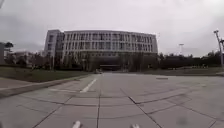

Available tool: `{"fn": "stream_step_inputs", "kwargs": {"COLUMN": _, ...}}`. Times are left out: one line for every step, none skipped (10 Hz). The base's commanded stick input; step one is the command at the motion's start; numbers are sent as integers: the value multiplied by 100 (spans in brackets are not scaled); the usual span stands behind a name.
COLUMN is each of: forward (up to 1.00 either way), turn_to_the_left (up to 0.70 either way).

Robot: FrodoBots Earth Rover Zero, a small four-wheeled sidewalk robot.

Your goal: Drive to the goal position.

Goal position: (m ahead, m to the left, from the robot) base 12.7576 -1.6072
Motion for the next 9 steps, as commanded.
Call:
{"fn": "stream_step_inputs", "kwargs": {"forward": 70, "turn_to_the_left": -35}}
{"fn": "stream_step_inputs", "kwargs": {"forward": 70, "turn_to_the_left": -35}}
{"fn": "stream_step_inputs", "kwargs": {"forward": 70, "turn_to_the_left": -35}}
{"fn": "stream_step_inputs", "kwargs": {"forward": 70, "turn_to_the_left": 0}}
{"fn": "stream_step_inputs", "kwargs": {"forward": 70, "turn_to_the_left": 0}}
{"fn": "stream_step_inputs", "kwargs": {"forward": 70, "turn_to_the_left": 0}}
{"fn": "stream_step_inputs", "kwargs": {"forward": 70, "turn_to_the_left": 0}}
{"fn": "stream_step_inputs", "kwargs": {"forward": 70, "turn_to_the_left": 0}}
{"fn": "stream_step_inputs", "kwargs": {"forward": 70, "turn_to_the_left": 0}}
